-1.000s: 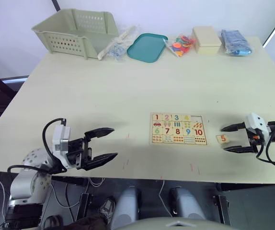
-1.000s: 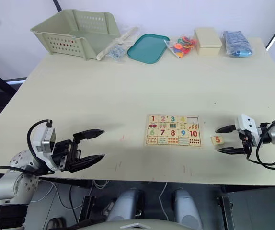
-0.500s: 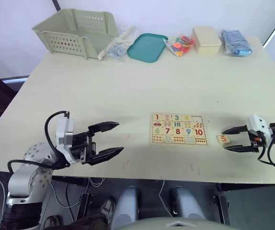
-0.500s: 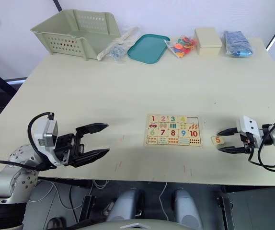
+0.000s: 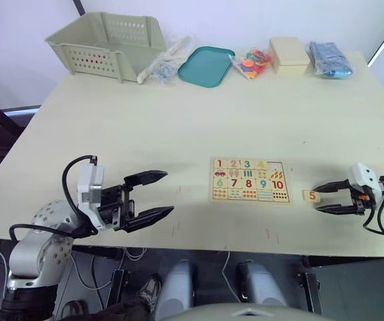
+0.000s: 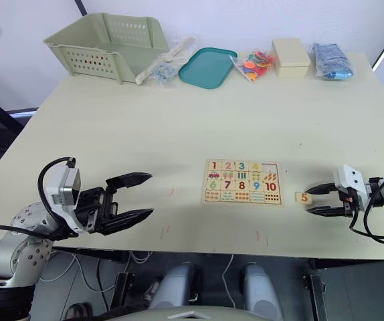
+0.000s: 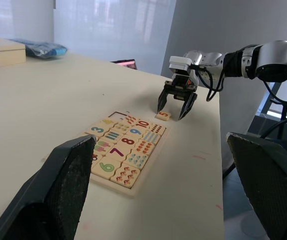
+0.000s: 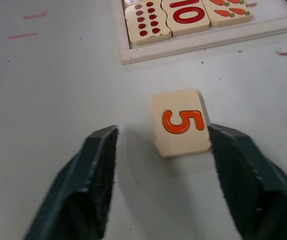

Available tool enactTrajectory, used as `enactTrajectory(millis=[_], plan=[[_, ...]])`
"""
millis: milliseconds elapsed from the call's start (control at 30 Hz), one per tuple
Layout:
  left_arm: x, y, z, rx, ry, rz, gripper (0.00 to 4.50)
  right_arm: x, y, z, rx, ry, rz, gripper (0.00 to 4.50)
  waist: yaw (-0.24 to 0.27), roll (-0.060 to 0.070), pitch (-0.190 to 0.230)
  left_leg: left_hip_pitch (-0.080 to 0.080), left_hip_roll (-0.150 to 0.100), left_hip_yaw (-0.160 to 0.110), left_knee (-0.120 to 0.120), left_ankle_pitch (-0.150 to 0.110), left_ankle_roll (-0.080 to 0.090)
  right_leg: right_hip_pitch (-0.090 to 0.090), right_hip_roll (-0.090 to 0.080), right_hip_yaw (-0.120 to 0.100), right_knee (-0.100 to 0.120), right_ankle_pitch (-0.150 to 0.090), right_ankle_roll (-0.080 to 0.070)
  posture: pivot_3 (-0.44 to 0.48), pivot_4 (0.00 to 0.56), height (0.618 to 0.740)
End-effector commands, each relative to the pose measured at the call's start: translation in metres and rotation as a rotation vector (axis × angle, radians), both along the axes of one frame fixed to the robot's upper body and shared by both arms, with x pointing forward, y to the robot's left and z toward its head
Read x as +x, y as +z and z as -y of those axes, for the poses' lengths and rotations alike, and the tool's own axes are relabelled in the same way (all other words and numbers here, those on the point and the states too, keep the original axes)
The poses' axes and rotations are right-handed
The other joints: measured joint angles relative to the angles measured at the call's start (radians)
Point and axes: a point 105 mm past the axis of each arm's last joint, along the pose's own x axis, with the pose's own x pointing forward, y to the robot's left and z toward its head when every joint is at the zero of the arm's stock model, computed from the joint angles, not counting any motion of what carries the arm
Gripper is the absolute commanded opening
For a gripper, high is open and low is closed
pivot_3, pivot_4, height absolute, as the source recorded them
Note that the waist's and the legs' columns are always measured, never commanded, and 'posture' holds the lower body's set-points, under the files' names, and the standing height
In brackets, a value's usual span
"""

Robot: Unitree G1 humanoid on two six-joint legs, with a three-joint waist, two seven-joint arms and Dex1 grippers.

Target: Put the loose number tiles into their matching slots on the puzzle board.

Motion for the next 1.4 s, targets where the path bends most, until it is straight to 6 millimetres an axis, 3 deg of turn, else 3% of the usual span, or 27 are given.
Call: enactTrajectory(millis=[33,533,567,600,633,733,867,1067,1200,1400], plan=[[-0.006,0.005,-0.005,0.001,-0.002,0.040,4.50,-0.001,0.002,0.002,0.006,-0.007,0.011,2.71,0.000,0.000,0.000,0.000,0.000,0.000,0.000,0.000,0.000,0.000,0.000,0.000,0.000,0.000,0.000,0.000,0.150,0.740],[-0.012,0.004,0.001,-0.008,-0.005,0.048,4.50,-0.001,-0.002,0.001,0.044,-0.040,0.014,2.71,-0.001,0.000,0.000,0.001,0.000,0.000,0.000,0.000,0.000,0.000,0.000,0.000,0.000,0.000,0.000,0.000,0.150,0.740],[-0.012,0.004,0.001,-0.009,-0.004,0.047,4.50,-0.001,-0.002,0.001,0.044,-0.041,0.013,2.28,-0.001,0.000,0.000,0.001,0.000,0.000,0.000,0.000,0.000,0.000,0.000,0.000,0.000,0.000,0.000,0.000,0.150,0.740],[-0.012,0.003,0.001,-0.009,-0.003,0.046,4.50,-0.001,-0.003,0.001,0.044,-0.043,0.013,2.17,-0.001,0.000,0.000,0.001,0.000,0.000,0.000,0.000,0.000,0.001,0.000,0.000,0.000,0.000,0.000,0.000,0.150,0.740],[-0.011,0.003,0.001,-0.009,-0.002,0.045,4.50,-0.001,-0.003,0.001,0.045,-0.045,0.012,1.57,-0.001,0.000,0.000,0.001,0.000,0.000,0.000,0.000,0.000,0.001,0.000,0.000,0.000,0.000,0.000,0.000,0.150,0.740],[-0.007,-0.001,-0.001,-0.010,0.005,0.040,4.50,-0.002,-0.004,0.002,0.048,-0.053,0.013,0.99,0.000,0.000,0.000,0.001,0.000,0.001,0.000,0.000,0.000,0.001,0.000,0.000,0.000,0.000,0.000,0.000,0.150,0.740],[0.002,-0.003,-0.006,-0.010,0.013,0.039,4.50,0.001,0.001,0.003,0.062,-0.075,0.031,0.98,0.000,0.000,0.000,0.001,-0.001,0.002,0.000,0.000,0.000,0.001,0.001,0.000,0.000,0.000,0.000,0.000,0.150,0.740],[0.003,-0.002,-0.005,-0.013,0.017,0.046,4.50,0.012,0.032,-0.006,0.037,-0.118,0.106,0.98,-0.002,0.001,0.000,0.001,0.000,0.001,0.000,0.000,0.000,0.001,0.000,0.000,0.000,0.000,0.000,0.000,0.150,0.740],[0.002,-0.004,-0.006,-0.014,0.027,0.047,4.50,0.014,0.071,-0.032,0.013,-0.082,0.163,0.98,-0.001,0.003,0.001,0.000,0.000,0.000,0.001,0.000,0.000,0.000,0.001,0.000,0.001,0.000,0.000,0.000,0.150,0.740],[0.003,-0.010,-0.020,-0.020,0.050,0.046,4.50,0.023,0.103,-0.058,-0.257,-0.116,0.153,0.98,0.000,0.003,0.001,0.000,0.000,0.000,0.001,0.000,0.000,-0.001,0.000,0.000,0.000,0.000,0.000,0.000,0.150,0.740]])
